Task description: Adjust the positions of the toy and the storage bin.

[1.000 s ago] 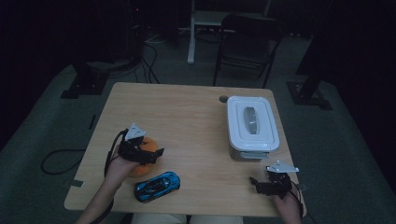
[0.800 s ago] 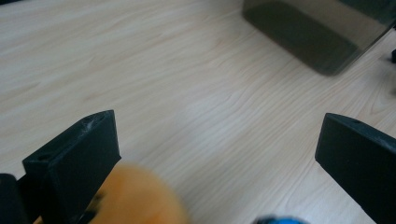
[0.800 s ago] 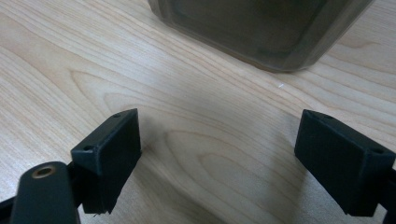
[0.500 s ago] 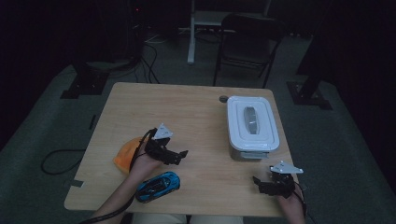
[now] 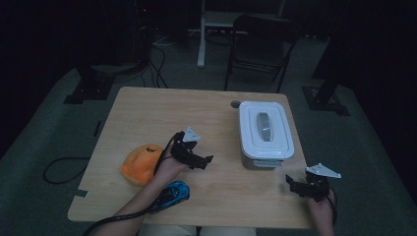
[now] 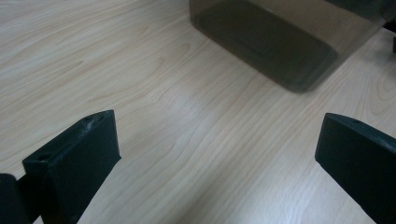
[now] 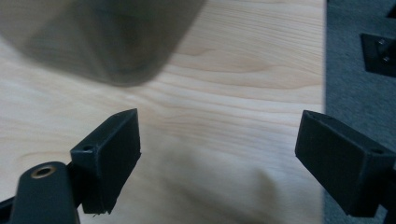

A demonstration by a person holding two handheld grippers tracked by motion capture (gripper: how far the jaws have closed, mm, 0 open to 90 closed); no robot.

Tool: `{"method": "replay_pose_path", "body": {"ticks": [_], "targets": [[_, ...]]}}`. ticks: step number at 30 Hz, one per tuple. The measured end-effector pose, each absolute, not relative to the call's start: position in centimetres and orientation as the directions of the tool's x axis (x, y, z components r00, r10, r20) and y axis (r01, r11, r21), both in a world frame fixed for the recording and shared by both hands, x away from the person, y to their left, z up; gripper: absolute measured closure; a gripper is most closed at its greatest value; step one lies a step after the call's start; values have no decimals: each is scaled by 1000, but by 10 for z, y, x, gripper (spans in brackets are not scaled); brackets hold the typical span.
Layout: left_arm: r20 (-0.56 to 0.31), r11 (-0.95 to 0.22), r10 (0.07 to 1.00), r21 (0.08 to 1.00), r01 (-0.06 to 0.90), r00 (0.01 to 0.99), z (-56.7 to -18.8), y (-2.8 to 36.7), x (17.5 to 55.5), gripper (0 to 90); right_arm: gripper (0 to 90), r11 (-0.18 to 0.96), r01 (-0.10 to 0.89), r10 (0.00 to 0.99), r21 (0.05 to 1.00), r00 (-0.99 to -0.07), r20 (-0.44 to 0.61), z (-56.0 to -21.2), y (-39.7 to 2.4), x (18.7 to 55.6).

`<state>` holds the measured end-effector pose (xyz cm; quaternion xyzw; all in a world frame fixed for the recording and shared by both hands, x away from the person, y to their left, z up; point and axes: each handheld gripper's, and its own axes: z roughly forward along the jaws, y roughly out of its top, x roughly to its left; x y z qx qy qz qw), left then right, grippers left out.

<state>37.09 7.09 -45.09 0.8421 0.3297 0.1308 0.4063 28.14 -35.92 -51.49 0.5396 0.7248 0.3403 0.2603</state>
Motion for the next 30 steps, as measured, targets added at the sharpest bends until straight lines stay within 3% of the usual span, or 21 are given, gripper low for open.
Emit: {"method": "replay_pose_path", "body": {"ticks": [16,30], "targets": [[-98,-435,691,734,521,716,-473,31,417,4,138,120,609,973,784,-230,30,-517,-368,323],[-90,-458,705,700,548,704,-482,3,444,4,139,75,611,974,788,-215,74,-510,-367,366]]}}
